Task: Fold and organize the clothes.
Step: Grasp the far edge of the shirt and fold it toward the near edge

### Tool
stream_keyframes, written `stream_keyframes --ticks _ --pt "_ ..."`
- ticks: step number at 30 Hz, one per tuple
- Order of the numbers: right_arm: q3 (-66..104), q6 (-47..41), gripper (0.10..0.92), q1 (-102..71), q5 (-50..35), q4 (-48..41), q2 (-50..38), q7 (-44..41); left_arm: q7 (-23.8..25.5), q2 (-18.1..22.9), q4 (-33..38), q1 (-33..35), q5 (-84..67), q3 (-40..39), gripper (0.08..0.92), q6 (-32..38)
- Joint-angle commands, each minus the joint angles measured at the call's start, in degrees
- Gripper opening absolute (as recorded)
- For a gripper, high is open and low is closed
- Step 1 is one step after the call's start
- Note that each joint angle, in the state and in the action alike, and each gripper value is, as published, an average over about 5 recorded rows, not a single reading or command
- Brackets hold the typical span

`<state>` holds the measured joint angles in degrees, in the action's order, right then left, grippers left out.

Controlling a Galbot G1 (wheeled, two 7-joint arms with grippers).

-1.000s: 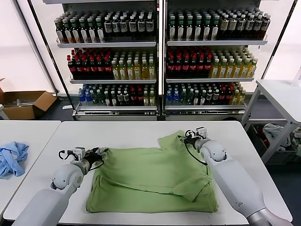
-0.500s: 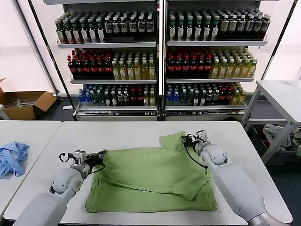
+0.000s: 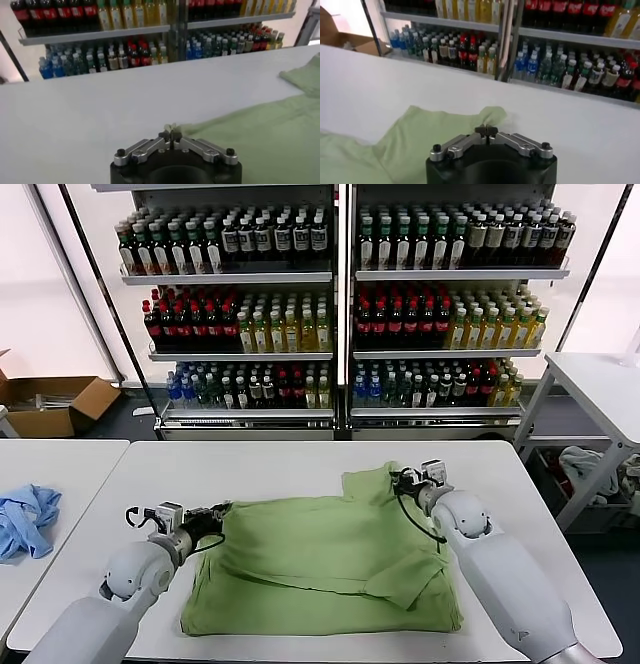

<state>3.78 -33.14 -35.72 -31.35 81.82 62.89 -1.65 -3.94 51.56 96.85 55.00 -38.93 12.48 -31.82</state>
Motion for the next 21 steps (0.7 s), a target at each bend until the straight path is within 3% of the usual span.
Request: stream_keyframes --ticks 1,11,21 --pt "2.2 0.2 0.107 -2.6 -3.2 10.7 -2.6 0.6 -0.7 -1.0 6.3 1.7 0.0 1.4 0.085 1.7" --pt "5.7 0.0 0.107 -10.4 -5.4 21.6 -9.7 0.6 -3.5 -4.2 13.9 9.5 1.2 5.6 0.085 2.2" --pt "9.7 0.0 0.107 -23.6 -5.0 31.7 -16.4 0.4 -9.4 -7.4 19.9 18.8 3.5 8.1 0.085 3.9"
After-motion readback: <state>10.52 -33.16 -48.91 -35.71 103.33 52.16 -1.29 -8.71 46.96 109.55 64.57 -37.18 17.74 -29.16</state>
